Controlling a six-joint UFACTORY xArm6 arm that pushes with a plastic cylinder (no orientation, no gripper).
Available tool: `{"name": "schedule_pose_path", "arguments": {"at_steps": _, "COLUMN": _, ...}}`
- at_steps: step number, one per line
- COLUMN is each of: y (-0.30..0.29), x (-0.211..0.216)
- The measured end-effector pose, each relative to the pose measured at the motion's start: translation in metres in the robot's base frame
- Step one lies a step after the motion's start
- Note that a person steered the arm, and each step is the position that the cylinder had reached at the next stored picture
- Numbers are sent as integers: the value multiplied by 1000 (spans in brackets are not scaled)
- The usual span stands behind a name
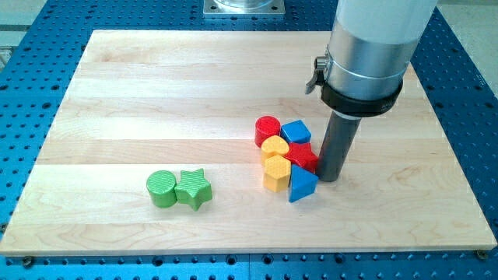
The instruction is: Separate green circle from the green star
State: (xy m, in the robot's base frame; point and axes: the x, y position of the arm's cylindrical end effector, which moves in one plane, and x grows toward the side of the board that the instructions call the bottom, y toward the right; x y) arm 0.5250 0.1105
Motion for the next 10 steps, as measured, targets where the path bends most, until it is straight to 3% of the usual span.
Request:
{"name": "schedule_pose_path", "arguments": {"at_steps": 1, "y": 22, "x": -1}}
{"name": "schedule_pose_path", "arguments": {"at_steps": 2, "y": 30, "x": -72}}
{"name": "schedule_pose_path", "arguments": {"at_steps": 3, "y": 15, "x": -113}}
{"name": "schedule_pose_path", "arguments": {"at_steps": 4, "y": -26, "x": -108}}
{"name": "schedule_pose_path", "arguments": {"at_steps": 5, "y": -34, "x": -131}}
{"name": "schedule_pose_path", "arguments": {"at_steps": 7, "y": -169, "x": -61}}
{"name": "schedule_pose_path", "arguments": {"at_steps": 8, "y": -231, "x": -88}}
{"name": "schedule_pose_path", "arguments": {"at_steps": 9, "y": -294, "x": -40}}
{"name": "schedule_pose_path", "arguments": {"at_steps": 10, "y": -303, "x": 53}}
